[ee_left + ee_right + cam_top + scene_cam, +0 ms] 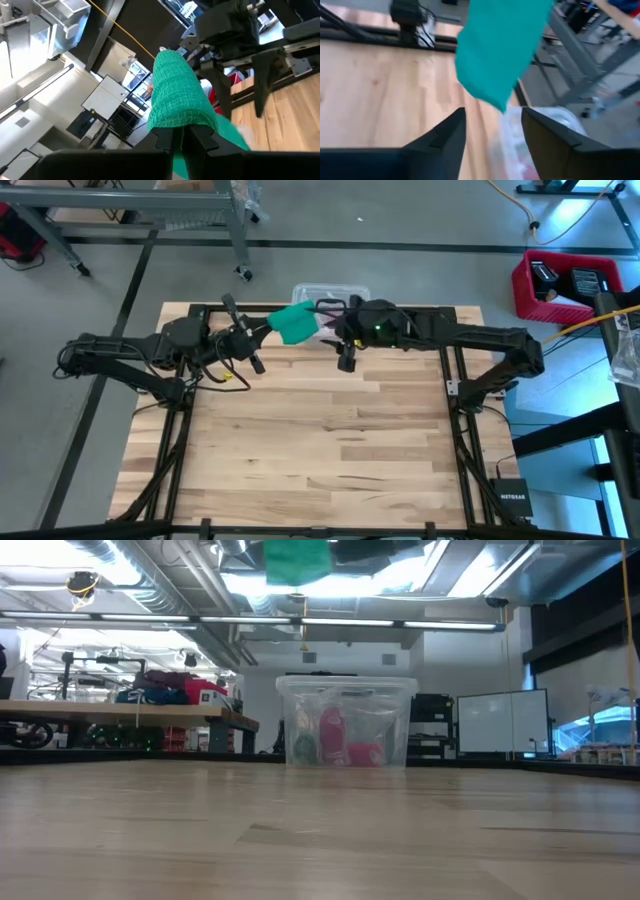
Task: Roll bandage
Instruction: Roll the green bandage
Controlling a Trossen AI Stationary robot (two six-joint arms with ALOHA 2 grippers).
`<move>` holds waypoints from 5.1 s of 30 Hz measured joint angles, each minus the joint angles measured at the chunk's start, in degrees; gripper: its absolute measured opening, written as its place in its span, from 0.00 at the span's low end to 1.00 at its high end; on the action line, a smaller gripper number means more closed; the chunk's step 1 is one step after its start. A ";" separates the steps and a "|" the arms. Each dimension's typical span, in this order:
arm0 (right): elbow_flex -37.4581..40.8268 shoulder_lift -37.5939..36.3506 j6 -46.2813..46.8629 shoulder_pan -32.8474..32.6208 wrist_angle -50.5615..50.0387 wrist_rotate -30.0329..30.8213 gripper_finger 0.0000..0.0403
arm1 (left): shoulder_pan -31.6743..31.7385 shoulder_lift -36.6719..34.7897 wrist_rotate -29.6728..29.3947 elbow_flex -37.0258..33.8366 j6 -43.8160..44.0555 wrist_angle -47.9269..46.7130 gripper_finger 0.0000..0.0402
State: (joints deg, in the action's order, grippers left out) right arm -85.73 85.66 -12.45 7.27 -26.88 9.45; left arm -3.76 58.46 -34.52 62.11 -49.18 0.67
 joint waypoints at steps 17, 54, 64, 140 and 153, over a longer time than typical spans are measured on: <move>14.81 -4.14 0.49 7.79 22.68 -21.01 0.58 | -0.01 0.00 4.74 0.00 5.88 -0.22 0.03; 16.17 -7.68 -2.86 -2.16 17.36 -22.30 0.02 | 1.57 -2.60 4.37 0.00 4.71 1.26 0.03; 11.78 -8.38 -2.65 -12.00 17.24 -22.34 0.01 | 4.05 0.79 4.11 0.00 1.86 0.01 0.03; 4.71 -1.04 15.72 2.99 4.21 -8.29 0.63 | -9.37 16.00 2.79 -0.02 13.48 -9.66 0.03; -0.80 -3.82 8.23 2.91 -7.40 -4.49 0.64 | -6.26 15.74 8.28 0.00 30.33 -11.95 0.03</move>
State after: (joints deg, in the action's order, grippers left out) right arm -86.54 81.84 -4.22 10.18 -34.28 4.97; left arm -10.02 74.20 -26.24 62.11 -18.85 -11.29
